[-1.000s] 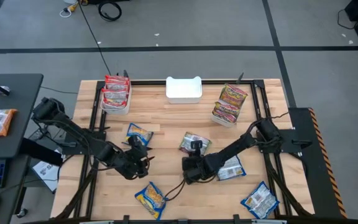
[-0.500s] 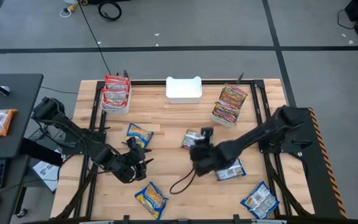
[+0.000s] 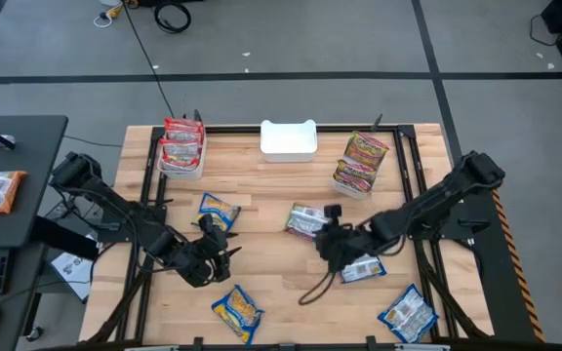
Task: Sort Maruchan noodles
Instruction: Put the green noodle pack into the right white bin
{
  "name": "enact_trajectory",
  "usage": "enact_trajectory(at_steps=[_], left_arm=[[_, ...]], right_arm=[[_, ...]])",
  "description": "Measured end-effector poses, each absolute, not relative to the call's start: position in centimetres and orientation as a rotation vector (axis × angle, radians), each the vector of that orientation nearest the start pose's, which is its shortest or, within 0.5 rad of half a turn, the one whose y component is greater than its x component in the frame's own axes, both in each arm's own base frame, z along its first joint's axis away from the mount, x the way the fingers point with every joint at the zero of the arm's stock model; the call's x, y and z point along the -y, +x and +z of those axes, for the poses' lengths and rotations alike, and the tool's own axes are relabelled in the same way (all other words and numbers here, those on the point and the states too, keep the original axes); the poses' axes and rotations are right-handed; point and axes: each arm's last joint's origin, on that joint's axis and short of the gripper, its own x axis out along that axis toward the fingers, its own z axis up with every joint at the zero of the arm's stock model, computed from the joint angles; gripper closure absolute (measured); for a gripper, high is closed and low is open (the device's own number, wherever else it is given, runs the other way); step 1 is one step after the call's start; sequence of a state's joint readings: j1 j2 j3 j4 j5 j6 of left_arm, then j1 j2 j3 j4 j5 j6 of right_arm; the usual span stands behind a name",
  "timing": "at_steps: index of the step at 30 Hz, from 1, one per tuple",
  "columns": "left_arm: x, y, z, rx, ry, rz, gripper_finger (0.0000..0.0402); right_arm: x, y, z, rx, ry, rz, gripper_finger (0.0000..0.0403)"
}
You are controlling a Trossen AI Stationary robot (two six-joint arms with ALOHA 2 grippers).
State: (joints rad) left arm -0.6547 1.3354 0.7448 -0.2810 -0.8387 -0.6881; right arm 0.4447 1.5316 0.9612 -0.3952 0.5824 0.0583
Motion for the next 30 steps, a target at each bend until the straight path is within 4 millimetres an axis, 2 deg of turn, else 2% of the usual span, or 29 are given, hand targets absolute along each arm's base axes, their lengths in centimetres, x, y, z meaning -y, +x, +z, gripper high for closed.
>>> enact_trajectory(at_steps=[5, 11, 14, 19, 24, 30], left_arm=[[13.5, 21.3, 20.7, -0.534, -0.078, 0.379, 0.0214], [12.9, 21.7, 20.7, -0.531, -0.083, 0.411, 0.0214], [12.5, 21.9, 20.7, -0.531, -0.088, 0.429, 0.0214], [12.1, 22.2, 20.7, -0.539, -0.097, 0.437, 0.0214], [12.0, 22.2, 20.7, -0.547, -0.100, 0.431, 0.0214], [12.0, 22.2, 20.7, -0.548, -0.097, 0.429, 0.0214]], right_arm=[[-12.7, 27.9, 17.7, -0.883, -0.541, -0.091, 0.0282], [-13.2, 29.1, 14.6, -0.905, -0.591, -0.127, 0.0211], [-12.9, 29.6, 13.1, -0.940, -0.618, -0.146, 0.0174], [-11.6, 30.0, 11.7, -0.966, -0.693, -0.302, 0.0126], [-10.6, 30.3, 11.7, -0.971, -0.696, -0.358, 0.0124], [-9.3, 30.6, 11.1, -1.026, -0.595, -0.287, 0.0166]])
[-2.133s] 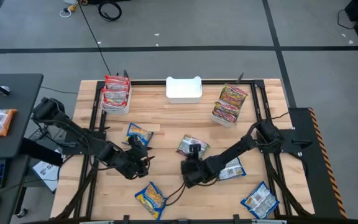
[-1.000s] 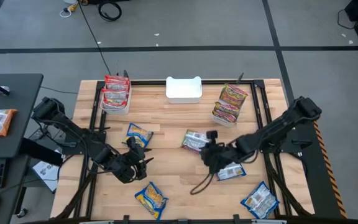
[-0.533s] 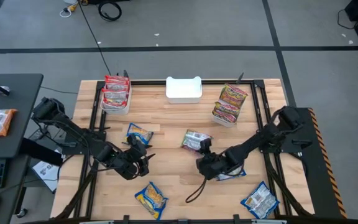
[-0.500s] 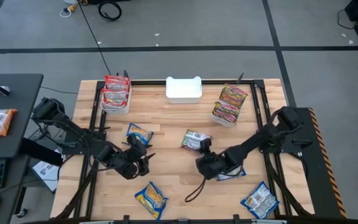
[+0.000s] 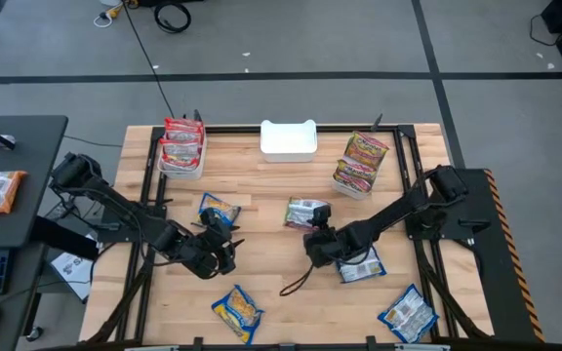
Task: Sort Maruchan noodles
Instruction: Put the green noodle pack into the right white bin
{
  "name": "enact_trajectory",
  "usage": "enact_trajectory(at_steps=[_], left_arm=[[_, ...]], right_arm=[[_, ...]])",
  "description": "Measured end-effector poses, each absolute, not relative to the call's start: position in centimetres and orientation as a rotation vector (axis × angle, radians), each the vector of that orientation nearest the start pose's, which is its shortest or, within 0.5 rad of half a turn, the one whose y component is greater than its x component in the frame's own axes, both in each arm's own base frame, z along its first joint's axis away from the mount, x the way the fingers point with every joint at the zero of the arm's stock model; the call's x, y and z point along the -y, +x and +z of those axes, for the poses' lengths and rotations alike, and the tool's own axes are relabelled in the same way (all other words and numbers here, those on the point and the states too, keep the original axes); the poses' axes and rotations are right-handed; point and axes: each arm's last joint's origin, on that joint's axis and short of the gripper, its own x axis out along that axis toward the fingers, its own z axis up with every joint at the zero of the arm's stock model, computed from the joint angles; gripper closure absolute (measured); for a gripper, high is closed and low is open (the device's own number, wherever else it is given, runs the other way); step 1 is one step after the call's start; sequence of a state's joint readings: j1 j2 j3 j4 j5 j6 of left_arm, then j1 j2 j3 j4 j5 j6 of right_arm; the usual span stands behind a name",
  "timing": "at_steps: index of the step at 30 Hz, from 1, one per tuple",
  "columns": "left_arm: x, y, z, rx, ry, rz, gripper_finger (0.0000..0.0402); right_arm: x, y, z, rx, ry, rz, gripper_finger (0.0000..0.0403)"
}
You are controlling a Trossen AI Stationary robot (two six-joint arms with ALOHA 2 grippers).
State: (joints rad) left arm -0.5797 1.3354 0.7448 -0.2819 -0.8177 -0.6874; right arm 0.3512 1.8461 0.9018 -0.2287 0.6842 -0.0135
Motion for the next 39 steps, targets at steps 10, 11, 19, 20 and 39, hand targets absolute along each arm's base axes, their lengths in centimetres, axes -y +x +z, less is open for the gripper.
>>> enact_trajectory(at_steps=[10, 11, 19, 20, 39], left_arm=[[12.0, 22.2, 20.7, -0.548, -0.097, 0.429, 0.0214], [12.0, 22.2, 20.7, -0.548, -0.097, 0.429, 0.0214], [12.0, 22.2, 20.7, -0.546, -0.102, 0.431, 0.0214], [12.0, 22.2, 20.7, -0.546, -0.105, 0.431, 0.0214], [12.1, 22.2, 20.6, -0.569, -0.111, 0.405, 0.0214]], right_arm=[[-7.3, 30.4, 10.6, -1.060, -0.584, -0.363, 0.0191], [-7.1, 30.4, 10.6, -1.061, -0.578, -0.370, 0.0195], [-5.7, 30.8, 10.7, -1.057, -0.517, -0.448, 0.0286], [-5.6, 30.8, 10.7, -1.057, -0.514, -0.458, 0.0303], [-4.4, 26.5, 22.9, -0.766, -0.188, -0.428, 0.0399]])
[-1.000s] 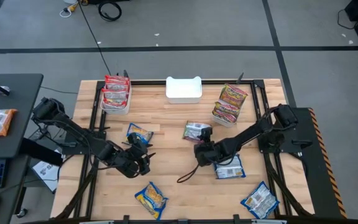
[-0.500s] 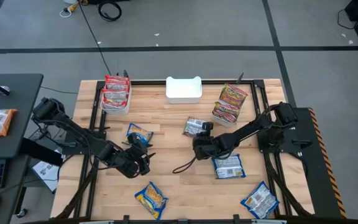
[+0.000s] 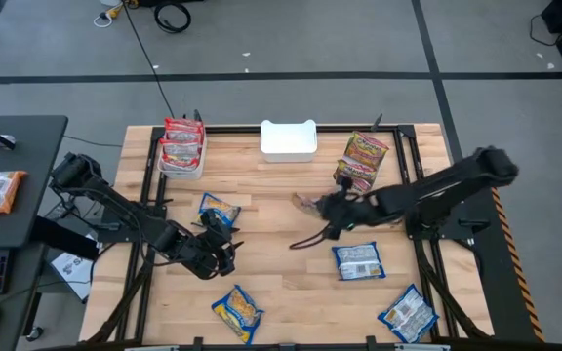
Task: Sort Maruchan noodles
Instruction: Put the green noodle pack into the right white bin
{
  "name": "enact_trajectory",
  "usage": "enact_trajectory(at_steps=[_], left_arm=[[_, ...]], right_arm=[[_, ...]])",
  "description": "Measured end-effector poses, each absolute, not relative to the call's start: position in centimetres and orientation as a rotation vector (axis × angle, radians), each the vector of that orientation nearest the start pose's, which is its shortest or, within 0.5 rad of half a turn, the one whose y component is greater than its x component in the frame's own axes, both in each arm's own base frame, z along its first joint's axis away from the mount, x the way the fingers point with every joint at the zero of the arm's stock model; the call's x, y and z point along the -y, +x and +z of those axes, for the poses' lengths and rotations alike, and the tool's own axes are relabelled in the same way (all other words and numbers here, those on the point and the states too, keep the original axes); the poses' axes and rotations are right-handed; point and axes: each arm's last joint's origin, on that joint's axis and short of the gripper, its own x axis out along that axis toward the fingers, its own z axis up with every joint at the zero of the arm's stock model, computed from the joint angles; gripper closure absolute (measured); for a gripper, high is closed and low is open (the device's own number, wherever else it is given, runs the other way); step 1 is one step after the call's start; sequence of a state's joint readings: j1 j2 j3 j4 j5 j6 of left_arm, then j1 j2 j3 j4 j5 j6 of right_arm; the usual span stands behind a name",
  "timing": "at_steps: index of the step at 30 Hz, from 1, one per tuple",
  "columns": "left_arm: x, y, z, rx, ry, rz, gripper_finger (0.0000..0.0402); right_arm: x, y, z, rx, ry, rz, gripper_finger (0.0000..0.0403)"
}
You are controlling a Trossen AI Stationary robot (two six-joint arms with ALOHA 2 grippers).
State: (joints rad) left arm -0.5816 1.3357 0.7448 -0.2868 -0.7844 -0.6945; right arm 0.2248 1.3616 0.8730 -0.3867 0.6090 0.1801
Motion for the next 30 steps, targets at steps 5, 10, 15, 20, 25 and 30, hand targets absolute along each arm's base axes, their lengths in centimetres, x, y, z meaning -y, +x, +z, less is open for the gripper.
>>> enact_trajectory(at_steps=[5, 10, 15, 20, 25, 30], left_arm=[[12.1, 22.1, 20.6, -0.570, -0.105, 0.408, 0.0214], [12.1, 22.1, 20.6, -0.569, -0.104, 0.411, 0.0214], [12.1, 22.1, 20.6, -0.567, -0.105, 0.411, 0.0214], [12.1, 22.2, 20.6, -0.566, -0.107, 0.411, 0.0214], [12.1, 22.2, 20.6, -0.560, -0.114, 0.409, 0.0214], [12.2, 22.3, 20.7, -0.550, -0.133, 0.411, 0.0214]], right_arm=[[-3.4, 23.7, 26.9, -0.645, -0.156, -0.444, 0.0399], [-1.8, 20.6, 29.1, -0.621, -0.176, -0.531, 0.0400], [0.3, 17.4, 30.0, -0.669, -0.195, -0.660, 0.0400], [2.3, 15.2, 30.5, -0.734, -0.244, -0.747, 0.0400], [3.9, 14.1, 30.2, -0.759, -0.280, -0.730, 0.0400], [5.4, 13.8, 28.1, -0.752, -0.235, -0.666, 0.0400]])
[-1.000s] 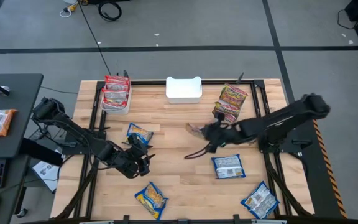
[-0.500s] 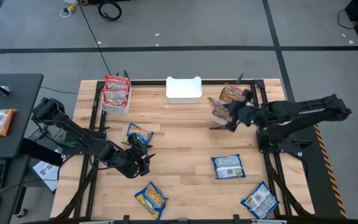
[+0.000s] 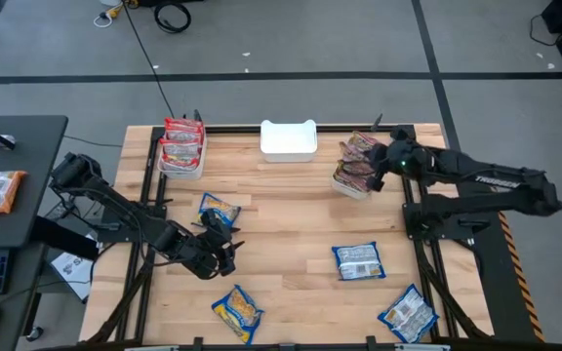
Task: Sort Maruchan noodles
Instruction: Put the green noodle pack into the right white bin
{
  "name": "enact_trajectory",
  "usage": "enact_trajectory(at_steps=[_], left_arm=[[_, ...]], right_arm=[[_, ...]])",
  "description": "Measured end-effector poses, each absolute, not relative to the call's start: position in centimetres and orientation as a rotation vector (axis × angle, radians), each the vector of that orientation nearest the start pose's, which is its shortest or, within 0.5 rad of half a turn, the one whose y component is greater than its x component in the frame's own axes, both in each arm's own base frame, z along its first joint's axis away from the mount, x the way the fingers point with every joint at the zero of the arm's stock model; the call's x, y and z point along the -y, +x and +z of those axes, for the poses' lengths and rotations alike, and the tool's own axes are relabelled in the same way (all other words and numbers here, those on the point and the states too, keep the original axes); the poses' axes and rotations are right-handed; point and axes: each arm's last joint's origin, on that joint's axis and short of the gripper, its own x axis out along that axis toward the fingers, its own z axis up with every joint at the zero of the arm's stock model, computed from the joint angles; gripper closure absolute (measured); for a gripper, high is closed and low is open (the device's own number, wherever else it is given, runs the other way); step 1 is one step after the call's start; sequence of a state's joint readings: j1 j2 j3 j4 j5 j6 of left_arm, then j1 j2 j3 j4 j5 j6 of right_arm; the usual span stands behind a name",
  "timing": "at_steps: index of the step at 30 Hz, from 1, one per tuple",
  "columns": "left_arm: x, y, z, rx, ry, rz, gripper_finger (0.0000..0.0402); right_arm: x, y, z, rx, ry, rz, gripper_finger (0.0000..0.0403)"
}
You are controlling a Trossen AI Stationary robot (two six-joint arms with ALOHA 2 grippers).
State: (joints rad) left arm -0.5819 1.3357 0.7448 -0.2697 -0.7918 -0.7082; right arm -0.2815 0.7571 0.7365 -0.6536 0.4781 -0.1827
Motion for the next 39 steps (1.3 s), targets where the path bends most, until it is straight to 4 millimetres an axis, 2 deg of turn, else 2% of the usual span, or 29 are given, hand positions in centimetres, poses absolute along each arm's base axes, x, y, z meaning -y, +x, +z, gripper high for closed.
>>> enact_trajectory(at_steps=[9, 21, 29, 35, 39], left_arm=[[12.3, 22.3, 20.7, -0.554, -0.160, 0.395, 0.0214], [12.1, 22.3, 20.7, -0.545, -0.119, 0.409, 0.0214], [12.1, 22.3, 20.7, -0.545, -0.116, 0.408, 0.0214], [12.1, 22.3, 20.7, -0.545, -0.118, 0.408, 0.0214], [12.2, 22.3, 20.7, -0.543, -0.127, 0.410, 0.0214]], right_arm=[[7.6, 12.8, 25.1, -0.760, -0.253, -0.771, 0.0399], [9.6, 12.1, 25.4, -0.674, -0.177, -0.725, 0.0398], [10.6, 11.6, 26.0, -0.665, -0.192, -0.702, 0.0398], [11.7, 11.5, 26.4, -0.768, -0.255, -0.696, 0.0398], [12.3, 11.3, 25.2, -0.918, -0.258, -0.660, 0.0398]])
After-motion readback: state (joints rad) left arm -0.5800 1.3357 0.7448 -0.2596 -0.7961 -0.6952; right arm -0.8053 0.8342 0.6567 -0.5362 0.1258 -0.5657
